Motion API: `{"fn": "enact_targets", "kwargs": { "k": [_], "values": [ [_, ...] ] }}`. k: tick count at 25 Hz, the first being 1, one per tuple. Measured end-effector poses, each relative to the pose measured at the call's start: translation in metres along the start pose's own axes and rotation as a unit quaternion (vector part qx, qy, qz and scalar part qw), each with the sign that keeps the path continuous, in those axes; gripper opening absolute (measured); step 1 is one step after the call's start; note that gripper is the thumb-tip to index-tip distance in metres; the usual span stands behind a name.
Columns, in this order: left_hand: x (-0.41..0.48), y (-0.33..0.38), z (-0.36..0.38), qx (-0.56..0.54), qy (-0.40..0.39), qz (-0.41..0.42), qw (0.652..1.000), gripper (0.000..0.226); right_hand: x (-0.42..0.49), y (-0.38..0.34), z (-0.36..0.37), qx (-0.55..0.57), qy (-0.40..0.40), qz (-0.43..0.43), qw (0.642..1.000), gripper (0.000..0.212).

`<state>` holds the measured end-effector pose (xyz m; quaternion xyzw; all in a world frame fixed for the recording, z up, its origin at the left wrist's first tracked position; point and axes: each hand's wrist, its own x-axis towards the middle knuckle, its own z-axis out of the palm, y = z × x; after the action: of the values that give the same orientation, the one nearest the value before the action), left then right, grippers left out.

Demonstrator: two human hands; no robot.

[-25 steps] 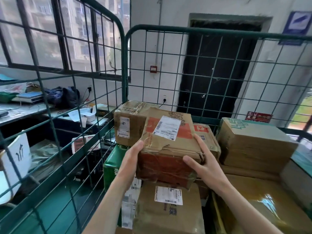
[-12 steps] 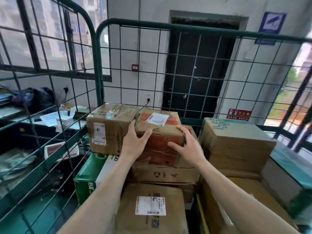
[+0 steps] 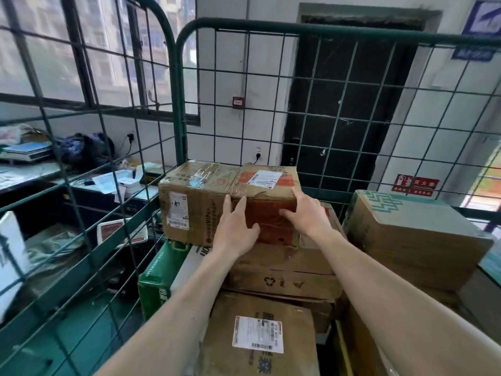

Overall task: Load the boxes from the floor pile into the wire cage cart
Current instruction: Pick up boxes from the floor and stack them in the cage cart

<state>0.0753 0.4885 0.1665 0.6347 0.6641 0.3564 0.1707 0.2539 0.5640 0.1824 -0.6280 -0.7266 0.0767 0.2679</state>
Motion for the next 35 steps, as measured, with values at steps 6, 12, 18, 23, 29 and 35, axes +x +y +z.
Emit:
{"fn": "enact_targets", "kwargs": {
  "k": [6, 12, 18, 23, 29, 35],
  "values": [
    [-0.015, -0.014, -0.028, -0.04, -0.004, -0.023, 0.999, 0.066, 0.021, -0.007, 0.015, 0.022, -0.023, 0.028, 0.999, 0.075],
    [-0.052, -0.033, -0.04, -0.087, 0.013, -0.042, 0.995, 0.061, -0.025, -0.017, -0.017, 0.214, -0.028, 0.071, 0.974, 0.105],
    [-0.146, -0.035, -0.015, -0.376, 0.019, -0.065, 0.924, 0.024, -0.207, -0.017, 0.016, 0.454, 0.024, 0.142, 0.879, 0.068],
    [-0.249, -0.049, 0.047, -0.409, -0.043, -0.141, 0.901, 0.021, -0.339, 0.012, 0.049, 0.516, -0.035, 0.291, 0.805, 0.03],
    [-0.317, -0.046, 0.068, -0.342, -0.083, -0.131, 0.927, 0.021, -0.402, 0.033, 0.03, 0.499, -0.096, 0.283, 0.813, 0.037],
    [-0.37, -0.005, 0.043, -0.384, -0.011, -0.126, 0.915, 0.022, -0.43, 0.024, -0.01, 0.543, -0.115, 0.205, 0.806, 0.034]
  ]
}}
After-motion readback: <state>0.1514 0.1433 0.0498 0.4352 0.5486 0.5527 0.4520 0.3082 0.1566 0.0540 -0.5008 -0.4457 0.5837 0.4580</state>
